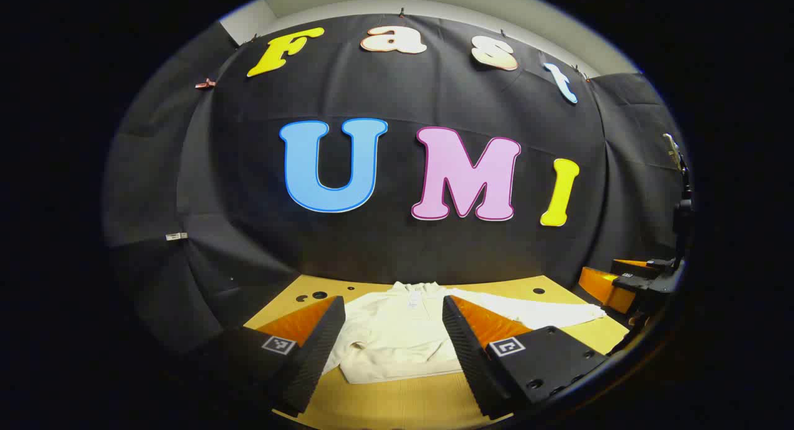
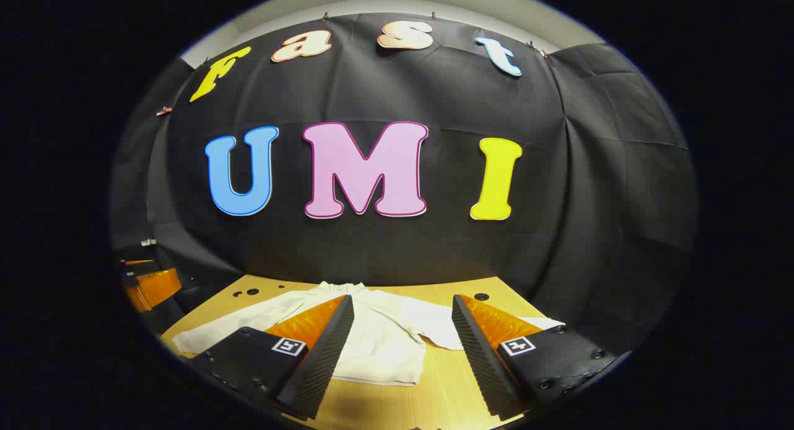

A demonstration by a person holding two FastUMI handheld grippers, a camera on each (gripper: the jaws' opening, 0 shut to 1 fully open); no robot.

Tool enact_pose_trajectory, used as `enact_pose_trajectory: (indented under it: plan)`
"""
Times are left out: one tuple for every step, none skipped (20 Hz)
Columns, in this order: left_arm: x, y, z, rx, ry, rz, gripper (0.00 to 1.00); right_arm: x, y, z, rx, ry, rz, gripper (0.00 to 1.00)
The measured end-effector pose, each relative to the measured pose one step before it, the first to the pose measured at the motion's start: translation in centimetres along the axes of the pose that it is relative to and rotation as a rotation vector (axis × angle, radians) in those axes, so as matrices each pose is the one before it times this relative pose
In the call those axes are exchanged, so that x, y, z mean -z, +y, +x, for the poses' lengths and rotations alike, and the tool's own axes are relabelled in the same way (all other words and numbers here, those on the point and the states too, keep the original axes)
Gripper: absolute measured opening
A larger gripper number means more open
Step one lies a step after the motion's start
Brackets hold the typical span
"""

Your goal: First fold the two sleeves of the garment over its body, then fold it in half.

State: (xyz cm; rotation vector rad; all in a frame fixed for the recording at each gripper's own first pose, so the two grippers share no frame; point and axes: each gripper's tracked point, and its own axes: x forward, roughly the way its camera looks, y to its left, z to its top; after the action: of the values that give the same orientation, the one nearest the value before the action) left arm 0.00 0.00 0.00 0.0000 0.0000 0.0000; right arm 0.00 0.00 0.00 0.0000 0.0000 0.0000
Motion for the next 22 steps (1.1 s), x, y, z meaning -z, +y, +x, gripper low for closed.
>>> enact_pose_trajectory:
  plan:
    - [-0.158,0.102,0.096,-0.0065,-0.00608,0.00442,0.97,0.022,-0.211,0.267,0.00501,0.00796,0.00341,0.97]
    - [0.235,-0.057,0.116,-0.00251,-0.0008,0.00488,0.97,-0.068,-0.026,0.245,-0.00236,0.00022,0.00504,0.97]
    - [0.254,-0.073,0.136,-0.00207,0.00695,0.00285,0.97,-0.175,-0.035,0.224,-0.00009,-0.00382,0.00092,0.97]
    - [0.414,-0.046,0.175,-0.0024,0.00802,-0.00145,0.97,-0.247,-0.052,0.26,-0.00223,-0.00369,-0.0003,0.97]
    - [0.147,-0.046,0.129,-0.00272,0.00718,-0.00831,0.97,0.033,-0.002,0.195,-0.00374,-0.00338,0.00088,0.97]
    - [0.282,0.032,-0.032,-0.00105,0.00698,-0.01191,0.97,-0.029,0.105,0.126,-0.00584,-0.00097,0.0026,0.97]
    - [0.064,-0.067,0.067,-0.00019,0.00525,-0.0106,0.97,0.232,0.074,0.117,-0.00739,0.00381,0.00183,0.97]
    - [0.167,-0.009,0.143,-0.00017,0.004,-0.0062,0.97,0.247,-0.011,-0.011,-0.00478,0.00575,0.00056,0.97]
    - [-0.029,0.024,-0.034,-0.00132,0.00248,-0.0014,0.97,0.257,-0.067,0.091,-0.00405,0.00766,0.00181,0.98]
    - [-0.012,0.189,-0.078,-0.00396,-0.0012,-0.00091,0.97,0.231,0.009,0.051,-0.00465,0.00564,0.0019,0.97]
    - [-0.179,0.014,-0.035,-0.00062,-0.00364,-0.00163,0.97,0.278,0.057,0.245,-0.00557,0.00727,0.00224,0.97]
    - [-0.037,-0.102,0.031,0.00205,-0.00195,0.00025,0.97,0.298,0.067,0.198,-0.00495,0.00924,0.00147,0.97]
    - [-0.119,0.007,0.015,-0.00199,-0.0001,0.00468,0.97,0.289,0.023,0.179,-0.00528,0.00779,0.00631,0.97]
    - [0.158,0.1,-0.023,-0.0063,-0.00152,0.00711,0.97,0.024,0.052,0.148,-0.00295,0.00237,0.00793,0.97]
    - [-0.089,0.136,0.018,-0.00458,-0.001,0.00393,0.97,-0.028,0.026,0.252,-0.00282,-0.00037,0.00365,0.98]
    - [0.021,0.025,-0.107,-0.00164,-0.00037,-0.00011,0.97,-0.04,0.072,0.161,-0.00287,-0.00193,-0.00344,0.97]
    - [-0.043,-0.037,-0.077,-0.00107,-0.0015,-0.00153,0.97,0.107,-0.007,0.023,-0.0033,-0.00146,-0.00671,0.97]
    - [0.07,-0.093,-0.084,0.00062,0.00022,-0.00006,0.97,-0.079,0.076,0.042,-0.00442,-0.00282,-0.0066,0.97]
    - [0.049,-0.067,-0.094,0.00012,0.00258,0.00275,0.97,0.001,-0.025,0.006,-0.00377,-0.00133,-0.00492,0.97]
    - [0.216,-0.113,-0.101,0.0022,0.00392,0.00357,0.97,0.176,-0.082,0.025,-0.00279,0.0031,-0.00311,0.97]
    - [0.006,-0.136,-0.079,0.00177,0.00061,0.00226,0.97,0.269,-0.209,0.013,-0.00017,0.00496,-0.00198,0.97]
    - [0.119,-0.106,-0.005,0.00041,-0.00091,0.00267,0.97,0.085,-0.391,0.028,0.00784,0.00341,-0.00084,0.97]
